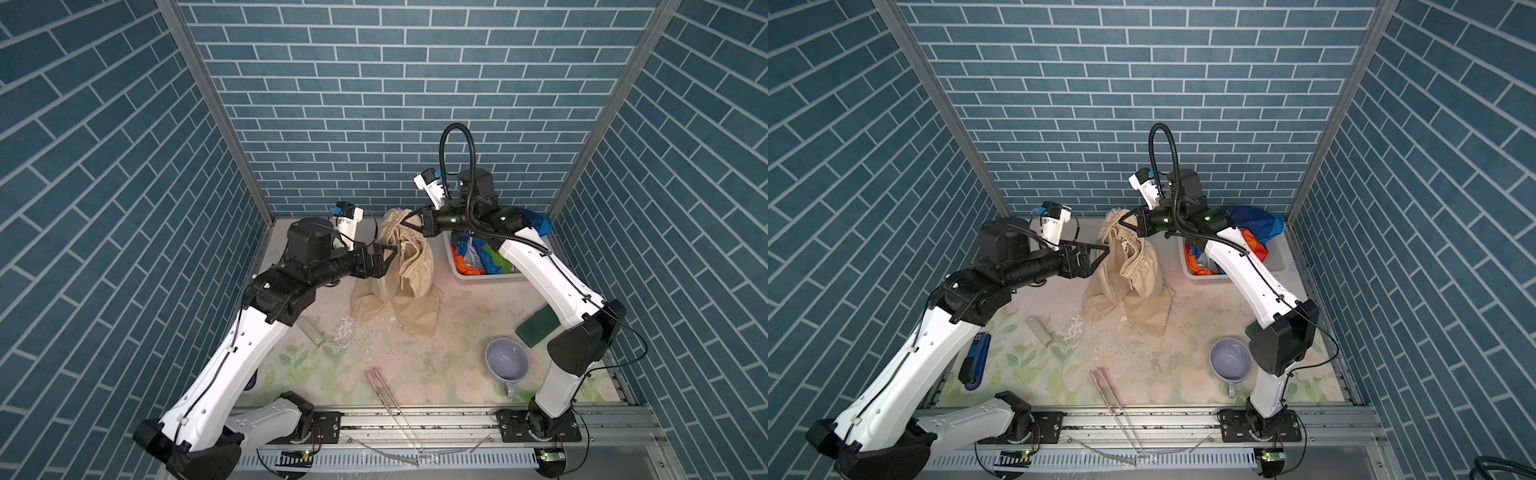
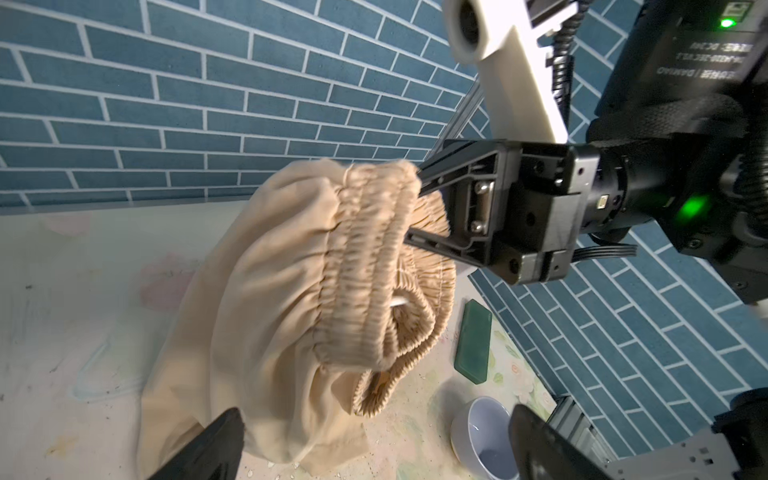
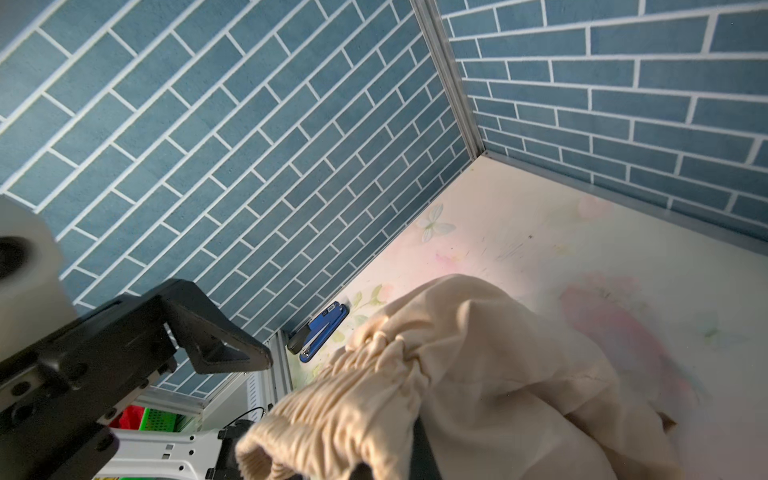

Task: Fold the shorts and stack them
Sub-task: 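Lower the shorts onto the table while the left gripper grasps the waistband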

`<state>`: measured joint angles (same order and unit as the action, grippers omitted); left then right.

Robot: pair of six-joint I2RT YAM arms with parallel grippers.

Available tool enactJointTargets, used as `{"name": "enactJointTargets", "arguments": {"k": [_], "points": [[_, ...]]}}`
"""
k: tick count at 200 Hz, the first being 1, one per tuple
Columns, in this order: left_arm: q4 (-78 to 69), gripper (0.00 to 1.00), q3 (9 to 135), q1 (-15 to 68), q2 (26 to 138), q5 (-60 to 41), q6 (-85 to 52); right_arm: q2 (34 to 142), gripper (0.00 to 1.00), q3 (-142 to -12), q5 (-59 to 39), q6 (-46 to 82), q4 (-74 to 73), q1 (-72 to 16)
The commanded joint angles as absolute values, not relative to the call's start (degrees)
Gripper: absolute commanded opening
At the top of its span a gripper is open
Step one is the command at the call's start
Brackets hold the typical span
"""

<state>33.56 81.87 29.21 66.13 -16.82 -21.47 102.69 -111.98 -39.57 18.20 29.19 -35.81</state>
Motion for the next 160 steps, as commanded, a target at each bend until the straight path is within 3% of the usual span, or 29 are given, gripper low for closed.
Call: {"name": "enactJointTargets", "arguments": {"k": [1, 61, 77, 123, 142, 150, 160], "points": [[36.99, 0.99, 85.14, 29.81, 68.5, -14.41, -17.41, 102.59, 0.0, -112.54, -42.85, 19.69, 31.15, -36.56], [40.99, 0.94, 88.0, 32.46, 73.36, -11.87, -13.72, 102.15, 0.0, -113.15, -44.87, 20.03, 31.21, -36.82], [41.56, 0.58, 88.01, 32.5, 74.02, -10.85, -13.64, 102.17, 0.0, -113.67, -45.7, 20.3, 31.24, -36.87], [41.82, 0.07, 91.4, 32.49, 75.23, -7.82, -14.38, 100.55, 0.0, -111.91, -45.19, 20.08, 31.29, -36.82], [41.05, 0.0, 94.26, 32.44, 75.45, -7.65, -14.54, 96.58, 0.37, -105.43, -38.26, 18.32, 28.77, -36.91], [40.58, 0.0, 95.32, 32.49, 75.57, -7.56, -15.02, 94.18, 0.48, -101.15, -33.69, 18.21, 26.41, -36.91], [40.32, 0.0, 96.93, 32.46, 75.92, -7.71, -15.68, 90.94, 0.53, -95.59, -28.97, 17.94, 23.38, -36.99]]}}
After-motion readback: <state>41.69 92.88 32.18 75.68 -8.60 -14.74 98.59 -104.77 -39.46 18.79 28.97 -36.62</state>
